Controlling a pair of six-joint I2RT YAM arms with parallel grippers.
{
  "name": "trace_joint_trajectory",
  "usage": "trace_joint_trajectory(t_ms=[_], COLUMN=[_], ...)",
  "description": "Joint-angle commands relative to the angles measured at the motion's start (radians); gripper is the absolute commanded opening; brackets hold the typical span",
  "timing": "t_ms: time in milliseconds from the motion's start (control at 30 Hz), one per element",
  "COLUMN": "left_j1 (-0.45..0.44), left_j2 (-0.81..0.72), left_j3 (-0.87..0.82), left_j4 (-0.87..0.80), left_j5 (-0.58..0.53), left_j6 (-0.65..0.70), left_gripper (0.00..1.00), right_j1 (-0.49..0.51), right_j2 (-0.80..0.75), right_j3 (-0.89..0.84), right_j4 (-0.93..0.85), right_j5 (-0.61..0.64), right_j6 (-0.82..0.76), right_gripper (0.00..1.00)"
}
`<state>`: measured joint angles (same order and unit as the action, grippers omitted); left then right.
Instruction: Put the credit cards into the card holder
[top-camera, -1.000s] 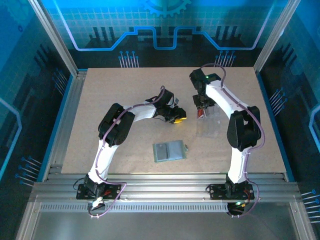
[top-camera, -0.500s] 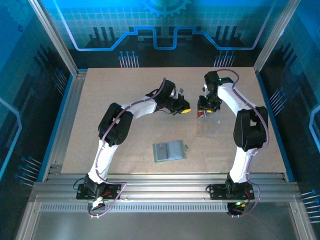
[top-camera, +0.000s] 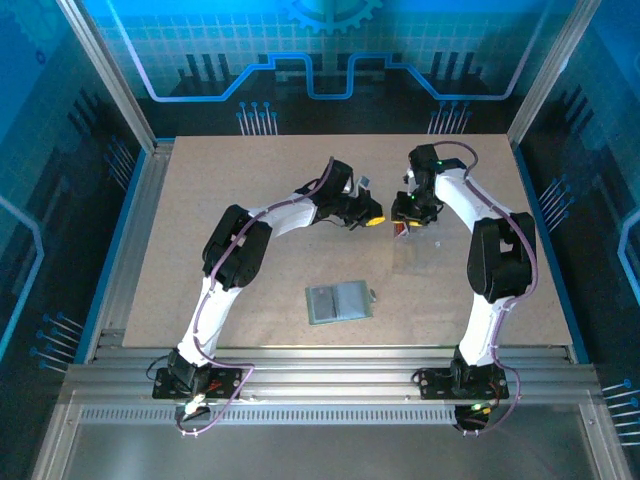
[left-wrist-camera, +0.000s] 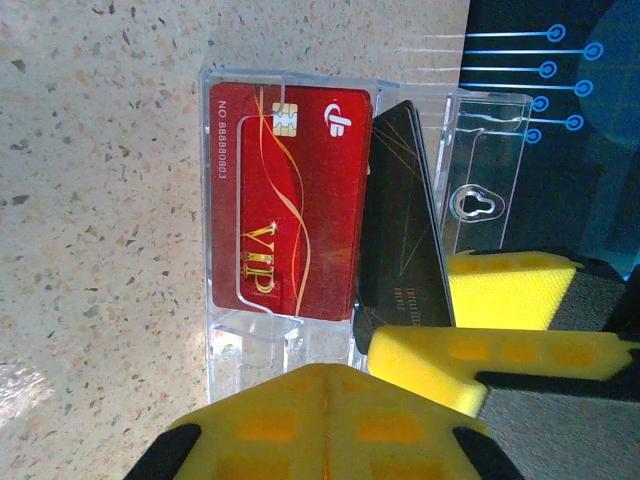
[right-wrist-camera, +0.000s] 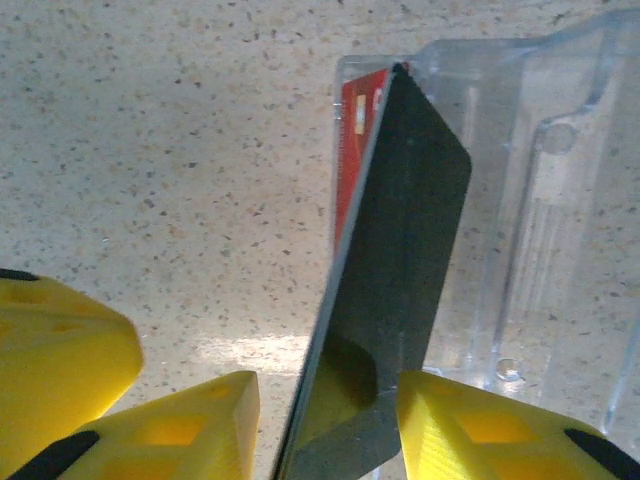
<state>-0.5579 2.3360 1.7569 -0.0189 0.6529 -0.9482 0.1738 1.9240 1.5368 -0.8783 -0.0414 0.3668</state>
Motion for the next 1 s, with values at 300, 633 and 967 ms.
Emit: trace_joint_trajectory(t_ms=[300,633,967], left_j1=[0.01,0.009,0.008], left_j2=[0.005,0.014,0.049], left_j3=[-0.021,-0.02,0.019], left_j4=[0.01,0.011,0.0], left_j5=[0.028,0.032,0.039], left_j6=[-0.036,-0.038,-0.04], left_gripper=[0.09,0.09,0.09], right_j1=[-0.008,-0.015,-0.017], right_j2=[0.009,-0.001,-0.014], right_j3=[-0.018,-0.018,-0.026], right_j4=[0.048,0.055,0.031], right_j5=[-0.081,-0.131,-0.043], right_j6=[0.016,0.012,0.017], right_gripper=[0.46,0.42,0.41])
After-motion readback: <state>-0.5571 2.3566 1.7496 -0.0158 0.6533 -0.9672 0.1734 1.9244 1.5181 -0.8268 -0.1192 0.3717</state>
